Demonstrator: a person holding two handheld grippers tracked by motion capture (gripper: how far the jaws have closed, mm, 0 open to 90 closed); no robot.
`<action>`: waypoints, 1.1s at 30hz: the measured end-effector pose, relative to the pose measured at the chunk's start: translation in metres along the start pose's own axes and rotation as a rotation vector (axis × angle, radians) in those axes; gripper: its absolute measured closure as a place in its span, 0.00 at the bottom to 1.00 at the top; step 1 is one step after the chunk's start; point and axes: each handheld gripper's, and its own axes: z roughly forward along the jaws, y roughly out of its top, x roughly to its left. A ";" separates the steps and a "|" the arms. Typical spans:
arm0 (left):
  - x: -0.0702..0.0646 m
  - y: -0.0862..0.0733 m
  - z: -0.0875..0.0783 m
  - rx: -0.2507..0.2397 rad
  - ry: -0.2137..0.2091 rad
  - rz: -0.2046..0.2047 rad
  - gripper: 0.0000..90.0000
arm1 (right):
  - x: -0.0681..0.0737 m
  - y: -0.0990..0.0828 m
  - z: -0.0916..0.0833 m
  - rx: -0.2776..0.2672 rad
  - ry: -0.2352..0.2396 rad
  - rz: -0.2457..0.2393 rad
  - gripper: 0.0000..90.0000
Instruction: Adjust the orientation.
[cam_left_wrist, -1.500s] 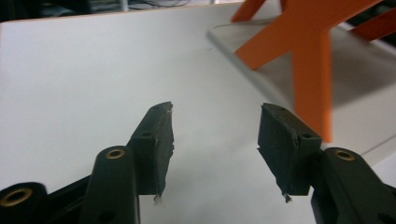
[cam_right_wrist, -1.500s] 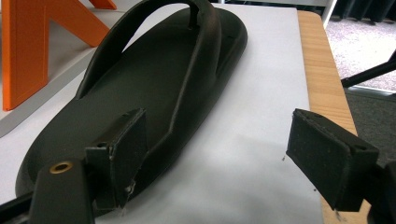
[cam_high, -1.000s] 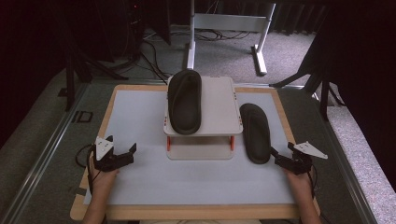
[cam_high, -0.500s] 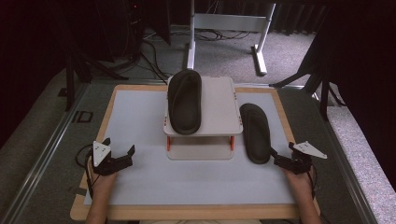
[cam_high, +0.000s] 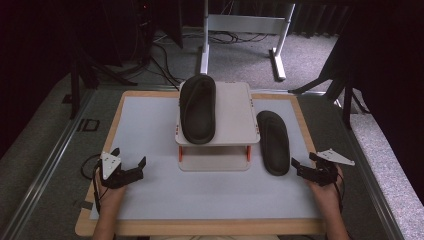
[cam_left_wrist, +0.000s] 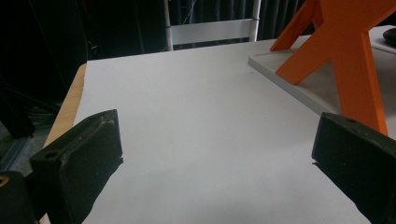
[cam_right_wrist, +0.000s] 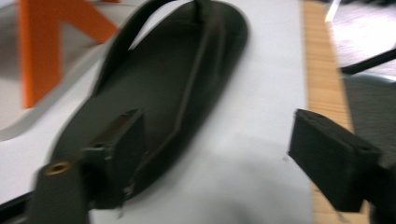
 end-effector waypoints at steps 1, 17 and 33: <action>0.000 0.000 0.000 -0.002 -0.001 0.001 0.02 | 0.000 0.001 0.000 -0.001 0.005 0.001 0.24; 0.000 0.000 0.000 0.001 -0.007 0.000 0.02 | -0.014 0.026 0.015 0.144 0.040 0.087 0.36; 0.001 0.000 0.000 0.002 -0.011 -0.004 0.02 | -0.016 0.055 0.039 0.318 0.067 0.075 0.53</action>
